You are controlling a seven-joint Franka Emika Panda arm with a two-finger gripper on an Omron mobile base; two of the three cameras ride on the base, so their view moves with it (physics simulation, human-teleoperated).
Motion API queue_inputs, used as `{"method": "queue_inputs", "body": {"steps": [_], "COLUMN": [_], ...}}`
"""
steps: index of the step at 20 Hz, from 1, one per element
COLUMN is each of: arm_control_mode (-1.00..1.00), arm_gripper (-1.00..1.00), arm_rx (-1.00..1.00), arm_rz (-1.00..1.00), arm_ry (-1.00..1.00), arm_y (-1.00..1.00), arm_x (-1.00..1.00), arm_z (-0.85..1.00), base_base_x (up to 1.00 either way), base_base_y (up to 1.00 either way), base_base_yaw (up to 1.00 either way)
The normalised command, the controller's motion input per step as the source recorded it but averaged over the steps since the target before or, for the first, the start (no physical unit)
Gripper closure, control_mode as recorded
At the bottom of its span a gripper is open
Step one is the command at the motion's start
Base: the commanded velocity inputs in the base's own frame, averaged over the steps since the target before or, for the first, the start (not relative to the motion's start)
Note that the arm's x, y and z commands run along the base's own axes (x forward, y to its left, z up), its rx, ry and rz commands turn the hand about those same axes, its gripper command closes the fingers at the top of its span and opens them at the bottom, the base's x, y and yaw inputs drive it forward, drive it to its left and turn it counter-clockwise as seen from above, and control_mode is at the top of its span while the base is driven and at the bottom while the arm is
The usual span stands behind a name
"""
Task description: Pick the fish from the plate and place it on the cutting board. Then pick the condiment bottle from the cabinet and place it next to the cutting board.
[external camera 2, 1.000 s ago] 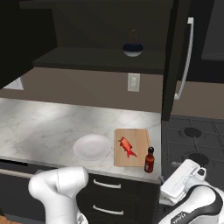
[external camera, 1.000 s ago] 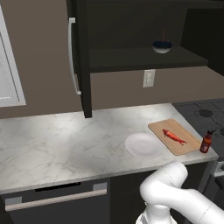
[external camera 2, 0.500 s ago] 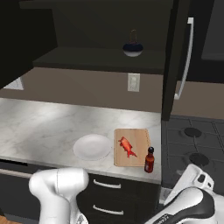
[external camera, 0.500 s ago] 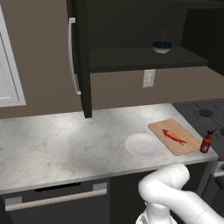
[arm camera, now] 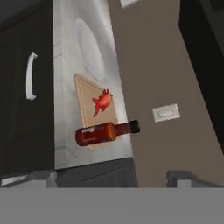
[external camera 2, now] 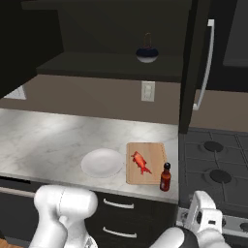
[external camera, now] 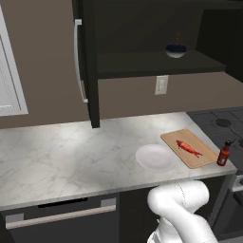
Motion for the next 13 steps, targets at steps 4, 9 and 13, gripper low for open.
{"method": "queue_inputs", "body": {"steps": [4,9,13], "arm_control_mode": [-1.00,-1.00,-1.00], "arm_gripper": [-1.00,-1.00,-1.00], "arm_rx": [-0.62,-0.64,-0.61], "arm_rz": [-0.15,-0.14,-0.13], "arm_ry": [-0.54,-0.52,-0.46], "arm_y": [0.35,0.34,0.27], "arm_x": [-0.25,-0.25,-0.28], "arm_z": [0.00,0.00,0.01], "base_base_x": [0.00,0.00,0.00], "base_base_y": [0.00,0.00,0.00], "base_base_yaw": [0.00,0.00,0.00]}}
